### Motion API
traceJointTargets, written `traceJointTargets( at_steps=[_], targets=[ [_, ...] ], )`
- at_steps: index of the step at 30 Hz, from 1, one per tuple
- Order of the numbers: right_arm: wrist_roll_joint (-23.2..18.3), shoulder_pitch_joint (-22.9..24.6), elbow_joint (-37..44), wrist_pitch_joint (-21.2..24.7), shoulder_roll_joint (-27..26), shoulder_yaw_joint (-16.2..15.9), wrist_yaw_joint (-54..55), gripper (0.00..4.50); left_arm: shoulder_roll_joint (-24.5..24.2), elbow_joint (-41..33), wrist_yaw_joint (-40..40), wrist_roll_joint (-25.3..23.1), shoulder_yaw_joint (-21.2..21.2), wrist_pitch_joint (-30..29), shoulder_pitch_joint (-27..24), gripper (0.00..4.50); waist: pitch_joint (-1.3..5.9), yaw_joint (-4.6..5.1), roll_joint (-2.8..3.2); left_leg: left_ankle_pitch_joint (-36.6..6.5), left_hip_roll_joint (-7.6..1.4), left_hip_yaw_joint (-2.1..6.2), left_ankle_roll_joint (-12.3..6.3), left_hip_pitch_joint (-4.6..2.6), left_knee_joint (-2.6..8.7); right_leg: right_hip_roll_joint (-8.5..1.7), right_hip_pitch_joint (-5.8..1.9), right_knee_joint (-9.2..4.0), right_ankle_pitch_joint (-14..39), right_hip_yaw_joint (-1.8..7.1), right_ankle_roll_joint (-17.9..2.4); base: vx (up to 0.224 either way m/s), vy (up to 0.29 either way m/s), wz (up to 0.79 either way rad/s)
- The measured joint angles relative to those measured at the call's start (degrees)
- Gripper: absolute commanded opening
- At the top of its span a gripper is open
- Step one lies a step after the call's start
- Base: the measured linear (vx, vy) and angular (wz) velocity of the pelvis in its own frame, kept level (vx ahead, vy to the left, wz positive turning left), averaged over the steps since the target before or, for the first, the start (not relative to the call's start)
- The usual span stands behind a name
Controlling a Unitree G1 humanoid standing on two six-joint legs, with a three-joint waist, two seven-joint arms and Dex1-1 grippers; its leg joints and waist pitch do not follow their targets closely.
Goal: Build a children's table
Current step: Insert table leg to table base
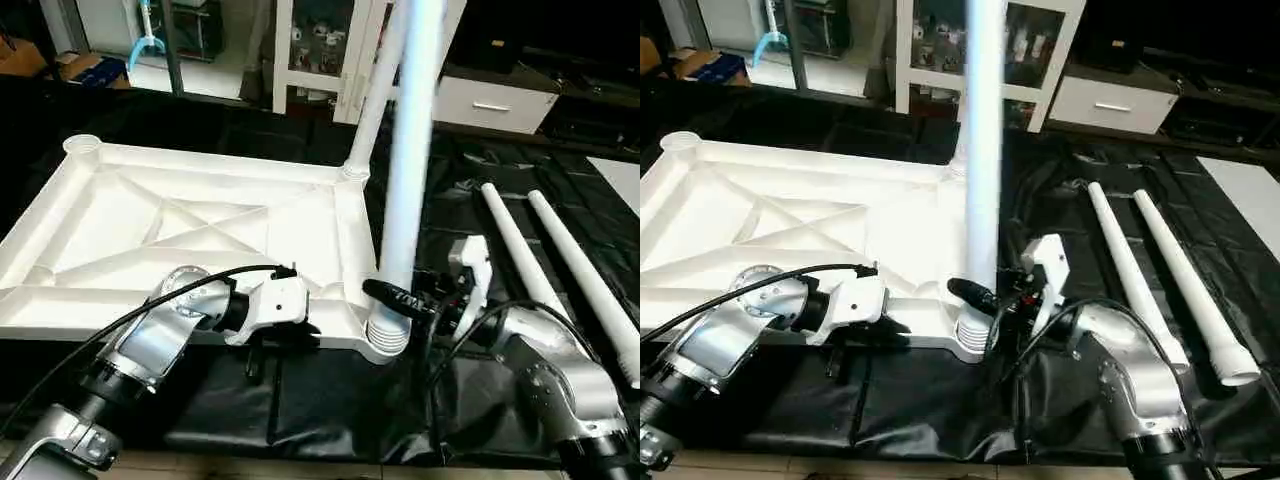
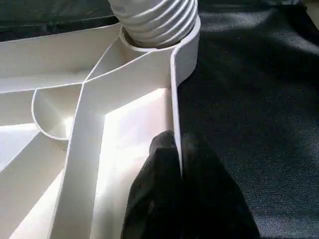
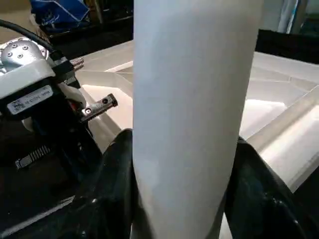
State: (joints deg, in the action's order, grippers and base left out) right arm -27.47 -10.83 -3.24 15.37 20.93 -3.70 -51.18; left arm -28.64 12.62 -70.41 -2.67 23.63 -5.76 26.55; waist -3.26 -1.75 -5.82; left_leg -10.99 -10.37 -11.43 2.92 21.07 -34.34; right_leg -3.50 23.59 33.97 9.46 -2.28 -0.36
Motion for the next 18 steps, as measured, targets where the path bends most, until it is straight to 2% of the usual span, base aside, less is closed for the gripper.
traceJointTargets(
  at_steps=[8,16,18],
  targets=[
    [-1.6,3.5,0.6,-3.5,-1.2,2.4,0.3,1.84,0.2,0.1,0.1,0.0,0.0,0.1,0.0,0.05,-0.01,0.01,0.01,0.0,0.01,0.0,0.0,0.02,0.04,0.0,0.01,-0.1,0.0,0.0,0.0,0.0,0.0,0.0],
    [-2.2,4.7,-0.4,-5.9,-3.3,3.8,2.1,1.84,0.7,0.8,0.7,-0.1,0.0,0.8,0.2,0.05,-0.01,0.11,0.02,0.0,0.03,0.01,-0.01,0.03,0.09,-0.01,-0.01,-0.3,0.0,0.0,0.0,0.0,0.0,0.0],
    [-2.7,5.4,-1.3,-6.5,-4.8,5.2,3.2,1.84,1.2,1.2,1.1,-0.3,0.0,1.0,0.3,0.05,-0.01,0.16,0.0,0.0,0.03,0.02,-0.01,0.04,0.17,0.0,-0.03,-0.49,0.0,-0.03,0.0,0.0,0.0,0.0]
  ],
)
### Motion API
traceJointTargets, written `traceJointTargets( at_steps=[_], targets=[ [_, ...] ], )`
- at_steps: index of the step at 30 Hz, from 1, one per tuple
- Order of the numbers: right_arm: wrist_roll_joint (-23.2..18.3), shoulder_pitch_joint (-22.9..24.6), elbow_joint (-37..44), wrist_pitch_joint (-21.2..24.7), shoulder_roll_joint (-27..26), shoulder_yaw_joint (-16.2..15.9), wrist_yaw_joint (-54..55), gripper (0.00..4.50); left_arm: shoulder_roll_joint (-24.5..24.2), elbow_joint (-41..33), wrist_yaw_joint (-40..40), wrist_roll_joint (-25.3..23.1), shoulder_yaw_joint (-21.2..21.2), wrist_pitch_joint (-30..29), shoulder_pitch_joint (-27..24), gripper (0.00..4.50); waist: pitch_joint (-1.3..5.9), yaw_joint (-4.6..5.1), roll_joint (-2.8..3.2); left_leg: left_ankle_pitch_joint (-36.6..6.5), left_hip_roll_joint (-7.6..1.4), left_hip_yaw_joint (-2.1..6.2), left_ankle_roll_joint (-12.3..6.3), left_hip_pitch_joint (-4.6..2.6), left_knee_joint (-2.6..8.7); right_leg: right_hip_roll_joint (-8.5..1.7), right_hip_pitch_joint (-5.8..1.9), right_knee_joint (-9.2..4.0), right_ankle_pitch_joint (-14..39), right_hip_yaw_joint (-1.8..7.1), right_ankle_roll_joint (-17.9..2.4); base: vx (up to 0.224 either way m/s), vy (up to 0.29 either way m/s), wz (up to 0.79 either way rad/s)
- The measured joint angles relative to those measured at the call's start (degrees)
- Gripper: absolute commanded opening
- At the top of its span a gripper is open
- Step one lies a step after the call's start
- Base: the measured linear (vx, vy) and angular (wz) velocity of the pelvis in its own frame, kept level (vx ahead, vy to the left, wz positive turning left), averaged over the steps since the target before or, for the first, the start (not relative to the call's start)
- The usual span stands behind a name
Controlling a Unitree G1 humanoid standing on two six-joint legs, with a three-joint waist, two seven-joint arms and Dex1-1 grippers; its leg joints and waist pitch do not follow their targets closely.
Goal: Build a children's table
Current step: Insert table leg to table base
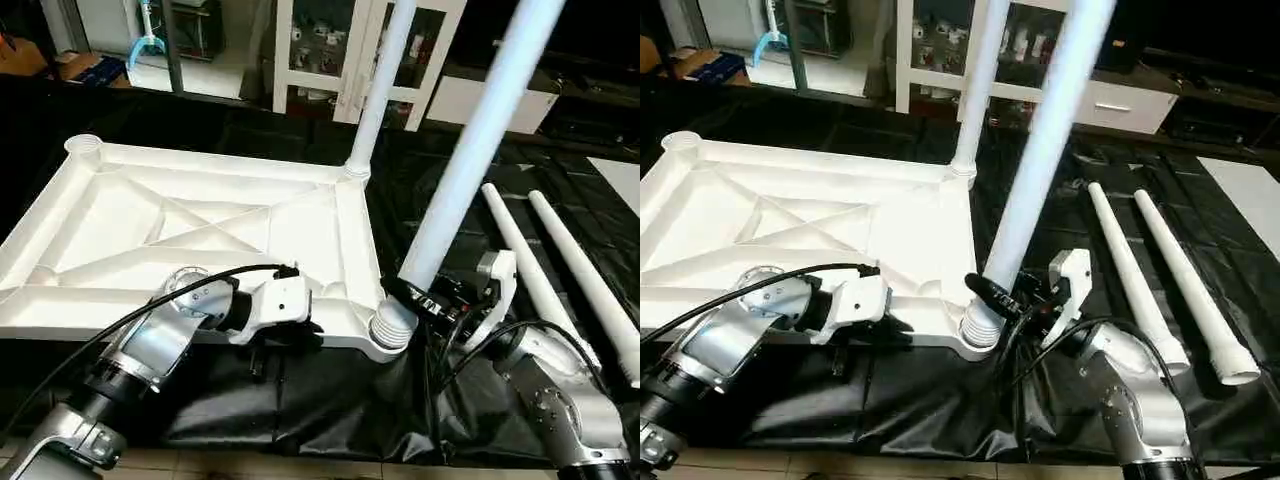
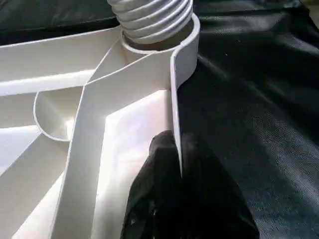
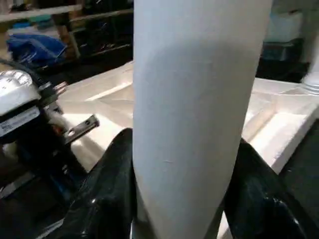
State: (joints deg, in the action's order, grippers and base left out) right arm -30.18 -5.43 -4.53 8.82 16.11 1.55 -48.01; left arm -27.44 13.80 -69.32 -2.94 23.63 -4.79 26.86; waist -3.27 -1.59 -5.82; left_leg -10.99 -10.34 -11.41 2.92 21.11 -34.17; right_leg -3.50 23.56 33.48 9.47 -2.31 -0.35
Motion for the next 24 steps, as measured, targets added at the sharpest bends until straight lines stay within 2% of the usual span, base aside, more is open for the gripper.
traceJointTargets(
  at_steps=[3,7,14,17,24],
  targets=[
    [-1.8,0.5,-0.6,0.1,-0.8,1.0,0.9,1.84,0.0,0.1,0.2,-0.1,0.0,0.0,0.0,0.05,-0.01,0.21,0.02,0.0,0.0,0.01,-0.01,-0.01,0.08,0.01,-0.1,-0.32,0.0,-0.05,0.0,0.0,0.0,0.0],
    [-5.5,1.3,-0.6,4.0,-1.2,2.9,1.5,1.84,0.1,0.2,0.3,-0.1,0.0,0.0,0.0,0.05,0.01,0.37,-0.01,0.0,0.04,0.01,-0.03,-0.07,0.12,0.0,-0.22,-0.45,0.0,-0.01,0.0,0.0,0.0,0.0],
    [-7.7,1.2,-1.2,8.6,0.2,3.3,1.1,1.84,0.2,0.2,0.1,-0.1,0.2,0.7,0.0,0.05,-0.02,0.12,0.07,0.0,0.05,0.04,-0.03,-0.06,0.26,0.0,-0.24,-0.44,0.0,-0.03,0.0,0.0,0.0,0.0],
    [-7.4,0.9,-1.2,9.1,1.6,2.8,-0.2,1.84,0.2,0.2,0.0,-0.1,0.3,1.0,0.0,0.05,-0.01,-0.07,0.07,0.0,0.05,0.04,-0.03,-0.07,0.34,0.0,-0.24,-0.42,0.0,-0.05,0.0,0.0,0.0,0.0],
    [-2.0,-0.2,-0.7,3.9,4.2,-1.1,-1.8,1.84,0.2,0.6,0.3,-0.2,0.3,1.1,0.1,0.05,0.02,0.06,0.02,0.0,0.05,0.03,-0.02,-0.13,0.39,0.0,-0.29,-0.43,0.0,-0.05,0.0,0.0,0.0,0.0]
  ],
)
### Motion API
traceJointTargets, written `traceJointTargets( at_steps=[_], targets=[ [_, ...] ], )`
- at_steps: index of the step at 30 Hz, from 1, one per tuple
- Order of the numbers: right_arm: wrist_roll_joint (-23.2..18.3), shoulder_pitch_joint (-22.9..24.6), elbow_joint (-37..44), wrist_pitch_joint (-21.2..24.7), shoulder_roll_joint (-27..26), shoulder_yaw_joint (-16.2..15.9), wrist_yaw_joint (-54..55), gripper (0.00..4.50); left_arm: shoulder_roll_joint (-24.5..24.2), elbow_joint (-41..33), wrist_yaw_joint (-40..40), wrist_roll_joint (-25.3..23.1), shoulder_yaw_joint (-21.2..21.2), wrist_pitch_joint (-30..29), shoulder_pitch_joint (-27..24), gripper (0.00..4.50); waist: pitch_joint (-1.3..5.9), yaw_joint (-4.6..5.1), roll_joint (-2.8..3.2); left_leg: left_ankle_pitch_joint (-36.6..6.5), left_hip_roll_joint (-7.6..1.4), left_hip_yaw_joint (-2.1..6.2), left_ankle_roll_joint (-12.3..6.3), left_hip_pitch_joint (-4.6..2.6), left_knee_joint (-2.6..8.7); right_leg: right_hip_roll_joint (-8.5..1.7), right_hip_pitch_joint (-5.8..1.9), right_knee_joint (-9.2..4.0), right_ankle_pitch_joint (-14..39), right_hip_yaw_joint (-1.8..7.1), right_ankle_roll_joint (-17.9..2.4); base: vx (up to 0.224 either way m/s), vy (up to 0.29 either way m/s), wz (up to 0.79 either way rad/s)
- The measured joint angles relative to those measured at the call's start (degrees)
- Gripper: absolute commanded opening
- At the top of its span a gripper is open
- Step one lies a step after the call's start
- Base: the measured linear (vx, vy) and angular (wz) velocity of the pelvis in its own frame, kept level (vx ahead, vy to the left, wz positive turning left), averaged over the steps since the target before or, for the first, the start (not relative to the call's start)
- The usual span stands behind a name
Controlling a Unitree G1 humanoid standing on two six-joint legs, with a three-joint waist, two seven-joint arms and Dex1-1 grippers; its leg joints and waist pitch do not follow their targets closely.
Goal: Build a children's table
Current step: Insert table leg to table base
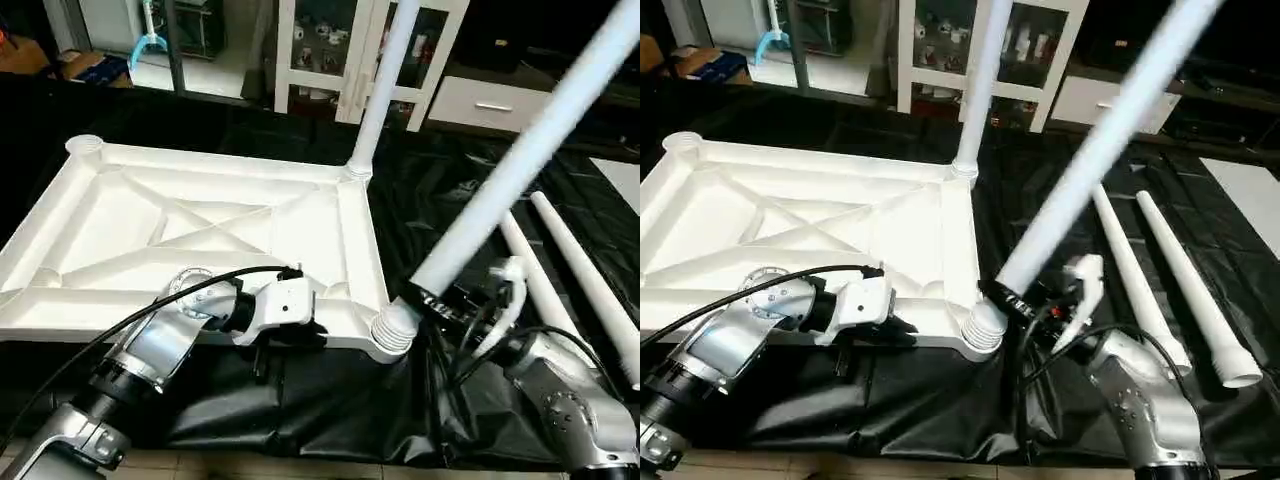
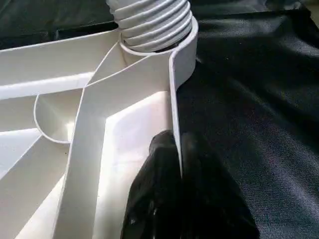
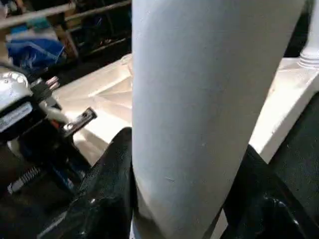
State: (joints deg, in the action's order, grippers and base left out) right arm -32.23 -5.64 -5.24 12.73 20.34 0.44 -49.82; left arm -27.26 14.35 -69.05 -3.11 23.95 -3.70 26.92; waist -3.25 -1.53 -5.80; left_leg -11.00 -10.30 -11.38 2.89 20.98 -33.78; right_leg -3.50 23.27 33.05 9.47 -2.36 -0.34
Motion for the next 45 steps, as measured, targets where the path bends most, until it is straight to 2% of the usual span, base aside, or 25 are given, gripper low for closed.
traceJointTargets(
  at_steps=[2,8,11,14,18,22,27,31,34,38,43,45],
  targets=[
    [3.3,-0.7,0.1,-2.7,1.9,-2.2,-1.3,1.84,-0.1,0.2,0.2,0.0,0.0,0.0,0.0,0.05,0.01,0.24,-0.07,0.0,0.0,0.0,0.0,-0.01,-0.01,0.0,-0.02,-0.08,0.0,-0.01,0.0,0.0,0.0,0.0],
    [7.2,-0.5,0.6,-7.4,2.9,-4.7,-2.1,1.84,-0.3,0.9,0.5,-0.2,-0.2,0.0,0.0,0.05,0.03,1.4,-0.2,0.0,0.01,0.27,0.0,-0.15,-0.02,0.0,-0.08,-0.5,0.2,-0.24,0.4,0.0,0.0,0.0],
    [7.9,0.0,0.6,-8.5,2.9,-5.0,-2.0,1.84,-0.2,0.9,0.6,-0.5,-0.2,0.1,0.0,0.05,0.04,1.6,-0.2,0.0,0.02,0.42,-0.03,-0.13,0.02,0.0,-0.29,-1.1,0.3,-0.4,0.4,0.0,0.0,0.0],
    [8.2,1.1,0.6,-9.3,2.9,-5.4,-1.8,1.84,-0.2,0.9,0.6,-0.8,0.2,0.0,0.0,0.05,0.18,1.81,-0.37,-0.1,0.12,0.43,-0.13,-0.15,0.03,-0.02,-0.35,-1.12,0.3,-0.27,0.4,0.0,0.0,0.0],
    [8.4,0.4,0.6,-8.5,2.9,-6.4,-0.6,1.84,-0.4,1.3,0.6,-0.9,0.1,0.0,0.0,0.05,0.24,2.14,-0.45,-0.1,0.17,0.46,-0.14,-0.17,0.02,-0.02,-0.36,-1.13,0.3,-0.24,0.4,0.0,0.0,0.0],
    [8.4,-1.0,0.0,-6.9,2.6,-6.6,0.1,1.84,-0.5,1.8,0.8,-0.9,-0.3,0.0,0.1,0.0,0.23,2.61,-0.44,-0.1,0.29,0.83,-0.14,-0.15,0.02,-0.01,-0.37,-1.15,0.3,-0.36,0.4,0.0,0.0,0.0],
    [8.4,-4.4,-2.5,-3.9,2.3,-7.3,-0.3,1.83,-0.9,2.1,0.8,-1.1,-0.5,0.0,0.1,0.0,0.18,2.96,-0.37,-0.1,0.31,1.97,-0.12,-0.18,0.14,-0.03,-0.84,-1.96,1.0,-1.53,0.5,0.0,0.0,0.0],
    [8.3,-5.8,-3.7,-2.8,2.4,-7.6,-0.8,1.83,-0.9,2.3,1.0,-1.1,-0.5,-0.1,0.0,0.0,0.06,3.41,-0.47,-0.1,0.34,2.03,-0.12,-0.61,0.16,-0.07,-1.33,-2.25,1.0,-1.66,0.5,0.0,0.0,0.0],
    [8.2,-6.1,-3.7,-2.1,2.7,-7.7,-1.2,1.83,-0.9,2.3,1.1,-1.1,-0.5,-0.2,0.0,0.0,-0.01,3.49,-0.43,-0.1,0.35,2.07,-0.13,-0.65,0.21,-0.29,-1.45,-2.45,1.0,-2.0,0.5,0.0,0.0,0.0],
    [8.2,-6.0,-3.7,-2.1,2.7,-7.7,-1.3,1.83,-0.9,2.3,1.0,-1.1,-0.5,-0.2,0.0,0.0,-0.04,3.56,-0.37,-0.1,0.43,2.09,-0.13,-0.71,0.61,-1.0,-1.67,-2.99,1.0,-3.16,0.5,0.0,0.0,0.0],
    [8.2,-5.6,-3.7,-2.2,2.4,-7.4,-1.0,1.83,-0.9,2.0,1.2,-1.0,-0.5,-0.8,-0.3,0.0,-0.06,3.66,-0.35,-0.1,0.43,2.16,-0.13,-0.99,0.85,-1.02,-1.97,-3.15,1.0,-3.36,0.5,0.0,0.0,0.0],
    [8.2,-4.9,-3.7,-3.1,0.2,-6.5,2.1,1.83,-0.8,1.5,2.3,-1.1,-0.6,-2.0,-0.5,0.0,-0.1,3.92,-0.29,-0.1,0.43,2.41,-0.12,-1.0,0.88,-1.02,-2.09,-3.19,1.1,-3.6,0.5,0.0,0.0,0.0]
  ],
)
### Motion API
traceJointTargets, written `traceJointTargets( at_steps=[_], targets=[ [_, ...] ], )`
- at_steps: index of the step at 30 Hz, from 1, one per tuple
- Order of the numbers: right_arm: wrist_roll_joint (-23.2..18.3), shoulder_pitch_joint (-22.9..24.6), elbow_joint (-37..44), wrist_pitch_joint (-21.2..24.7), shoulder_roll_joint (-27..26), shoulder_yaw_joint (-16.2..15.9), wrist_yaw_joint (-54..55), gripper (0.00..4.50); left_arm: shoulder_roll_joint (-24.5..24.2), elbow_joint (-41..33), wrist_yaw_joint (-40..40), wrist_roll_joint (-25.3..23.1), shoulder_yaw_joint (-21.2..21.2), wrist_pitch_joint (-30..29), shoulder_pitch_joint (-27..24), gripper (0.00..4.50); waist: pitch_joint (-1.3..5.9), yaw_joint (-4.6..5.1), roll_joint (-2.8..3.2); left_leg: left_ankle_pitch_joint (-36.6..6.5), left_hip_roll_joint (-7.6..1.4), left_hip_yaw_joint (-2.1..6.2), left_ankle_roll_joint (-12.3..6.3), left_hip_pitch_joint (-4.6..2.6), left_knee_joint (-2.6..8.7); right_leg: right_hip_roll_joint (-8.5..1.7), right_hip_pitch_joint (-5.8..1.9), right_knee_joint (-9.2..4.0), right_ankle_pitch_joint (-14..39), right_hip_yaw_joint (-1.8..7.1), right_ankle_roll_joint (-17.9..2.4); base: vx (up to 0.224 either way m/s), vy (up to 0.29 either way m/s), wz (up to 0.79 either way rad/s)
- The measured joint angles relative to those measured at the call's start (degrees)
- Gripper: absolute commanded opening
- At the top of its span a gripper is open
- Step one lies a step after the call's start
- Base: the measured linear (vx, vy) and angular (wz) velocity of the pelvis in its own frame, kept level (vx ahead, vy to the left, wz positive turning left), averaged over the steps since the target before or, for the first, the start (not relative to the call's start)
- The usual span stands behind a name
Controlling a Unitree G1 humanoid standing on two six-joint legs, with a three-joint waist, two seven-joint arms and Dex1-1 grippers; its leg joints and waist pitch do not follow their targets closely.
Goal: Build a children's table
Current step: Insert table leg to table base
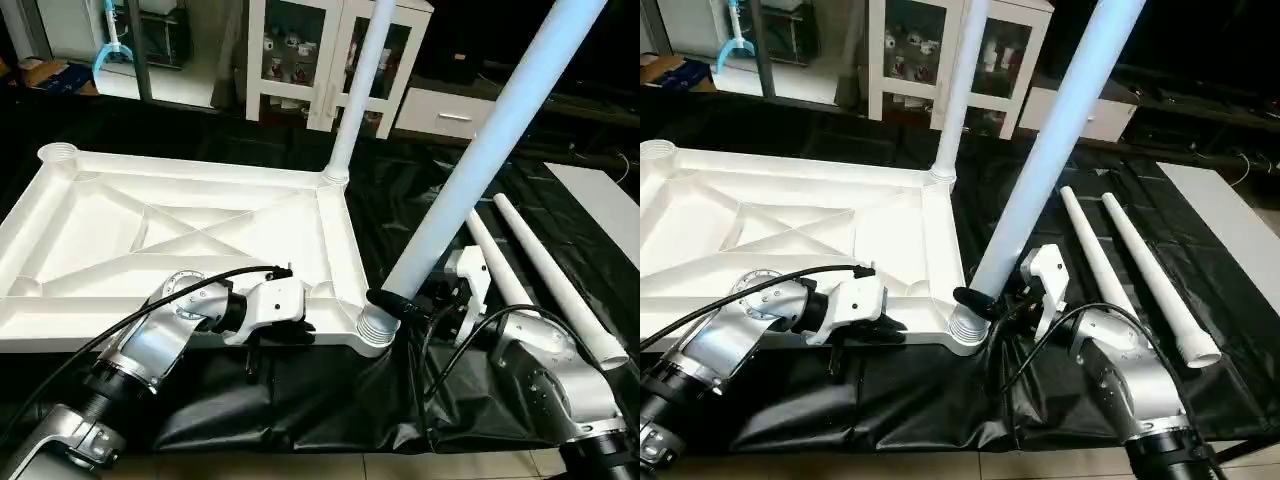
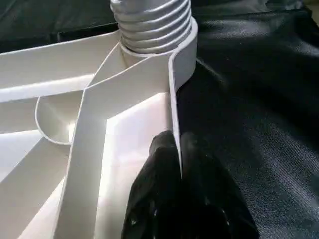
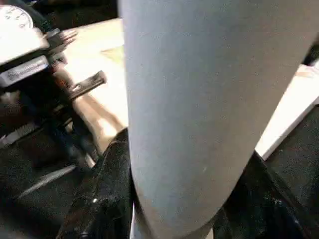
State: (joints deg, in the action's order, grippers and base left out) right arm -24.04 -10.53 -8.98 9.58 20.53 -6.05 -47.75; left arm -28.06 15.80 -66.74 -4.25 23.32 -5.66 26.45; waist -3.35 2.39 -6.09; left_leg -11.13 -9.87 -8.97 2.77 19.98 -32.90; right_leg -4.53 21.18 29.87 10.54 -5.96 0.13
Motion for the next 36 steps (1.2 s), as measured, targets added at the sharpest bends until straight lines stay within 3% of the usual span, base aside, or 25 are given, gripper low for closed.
traceJointTargets(
  at_steps=[4,5,6,7,8,9,10,11,14,17,20,28,34,36],
  targets=[
    [1.5,-1.1,-2.0,-1.6,-3.7,0.6,9.3,1.83,2.1,-0.1,4.7,-1.2,-0.5,-4.6,0.4,0.0,-0.41,1.23,0.56,0.0,-0.01,0.5,0.02,0.19,0.58,-0.36,-0.62,0.01,1.6,-1.38,-0.4,-0.021,0.002,-0.01],
    [2.2,-2.1,-3.1,-1.7,-5.1,1.2,13.0,1.83,3.9,0.3,6.6,-1.4,-0.6,-7.5,1.2,0.0,-0.54,1.12,0.49,0.0,0.01,-0.06,0.04,0.24,1.12,-0.54,-0.49,2.86,3.8,-0.86,-1.9,-0.085,0.007,-0.03],
    [2.8,-3.3,-4.0,-1.9,-6.0,1.5,16.3,1.83,5.7,0.4,8.6,-1.7,-0.6,-9.9,1.8,0.0,-0.47,0.75,-0.06,0.0,0.04,-1.32,0.04,0.2,1.37,-0.84,-0.65,5.27,5.0,0.22,-2.3,-0.081,-0.041,0.08],
    [4.0,-4.8,-5.3,-2.2,-6.7,1.7,19.6,1.83,7.2,0.6,10.7,-1.8,-1.0,-11.9,2.6,0.0,-0.4,0.24,-0.88,0.0,0.19,-2.23,0.11,0.07,1.1,-1.22,-0.14,6.06,5.3,1.37,-1.1,0.026,-0.094,0.05],
    [4.6,-6.7,-6.2,-2.3,-7.1,1.8,22.3,1.83,8.6,0.6,12.8,-1.8,-1.7,-13.6,3.2,0.0,-0.34,-0.72,-1.15,-0.6,0.22,-1.62,0.68,0.73,0.34,-1.14,0.79,6.26,4.9,1.81,0.0,0.026,-0.094,0.05],
    [4.9,-7.5,-6.5,-2.3,-7.4,1.8,23.7,1.83,9.1,0.6,13.6,-1.7,-1.9,-14.1,3.5,0.0,-0.41,-1.51,-0.61,-0.9,0.15,-0.35,0.51,0.92,-0.3,-1.07,1.16,6.3,4.9,1.44,0.0,0.02,-0.066,-0.31],
    [5.8,-8.2,-7.0,-2.6,-8.2,1.8,26.0,1.83,9.8,0.7,15.0,-1.7,-2.2,-15.3,3.8,0.0,-0.36,-1.89,0.17,-0.2,-0.03,0.67,1.29,1.32,-0.02,-0.8,1.01,6.14,4.8,0.59,0.0,0.024,-0.016,-0.42],
    [7.1,-9.5,-8.3,-2.8,-9.7,1.8,30.2,1.83,11.6,1.4,17.3,-1.8,-2.4,-17.3,4.5,0.0,-0.38,-1.99,0.33,0.8,-0.31,0.94,1.78,1.37,0.21,-0.43,1.04,5.89,4.7,0.39,-0.2,0.024,-0.016,-0.42],
    [9.3,-14.1,-14.6,-3.3,-13.6,2.3,41.5,1.83,16.9,4.6,24.4,-2.2,-4.3,-22.6,6.4,0.0,-0.41,-1.57,-0.05,1.0,-0.45,0.46,1.93,1.19,0.26,-0.23,1.13,5.17,2.2,0.82,-1.0,0.0,0.0,0.0],
    [10.8,-18.5,-20.2,-4.4,-16.8,3.4,51.7,1.83,21.7,7.2,30.6,-2.2,-5.6,-25.5,7.9,0.0,-0.48,-1.21,-0.07,1.0,-0.42,0.56,1.93,1.22,0.38,-0.22,1.39,4.5,2.3,0.67,-1.0,0.0,0.0,0.0],
    [11.5,-20.2,-22.7,-6.1,-18.2,3.6,57.2,1.83,23.8,7.3,33.3,-2.0,-6.2,-27.3,8.1,0.0,-0.48,-1.06,-0.05,1.0,-0.38,0.6,1.93,1.34,0.97,-0.2,0.99,3.27,2.2,0.49,-0.9,0.0,0.0,0.0],
    [12.6,-23.2,-27.5,-8.6,-19.9,4.0,60.4,1.83,24.1,7.0,35.0,-1.2,-6.3,-29.6,8.8,0.0,-0.4,-1.02,-0.19,1.0,-0.35,0.05,1.92,1.31,0.76,-0.21,1.1,3.15,1.6,1.09,-0.6,0.0,0.0,0.0],
    [12.7,-24.5,-29.7,-11.4,-20.2,4.4,60.2,1.83,24.0,6.7,35.2,-0.9,-6.8,-30.1,9.3,0.0,-0.23,-1.1,-0.47,1.0,-0.42,-0.4,1.91,1.42,0.72,0.04,1.67,3.21,0.0,1.89,-0.2,0.0,0.0,0.0],
    [12.9,-24.7,-29.9,-12.0,-20.2,4.2,59.9,2.39,23.9,6.2,35.2,-0.7,-7.0,-30.4,9.3,0.0,-0.21,-1.11,-0.51,1.0,-0.49,-0.56,1.91,1.43,0.75,0.14,1.82,3.23,-0.2,2.04,-0.2,0.0,0.0,0.0]
  ],
)
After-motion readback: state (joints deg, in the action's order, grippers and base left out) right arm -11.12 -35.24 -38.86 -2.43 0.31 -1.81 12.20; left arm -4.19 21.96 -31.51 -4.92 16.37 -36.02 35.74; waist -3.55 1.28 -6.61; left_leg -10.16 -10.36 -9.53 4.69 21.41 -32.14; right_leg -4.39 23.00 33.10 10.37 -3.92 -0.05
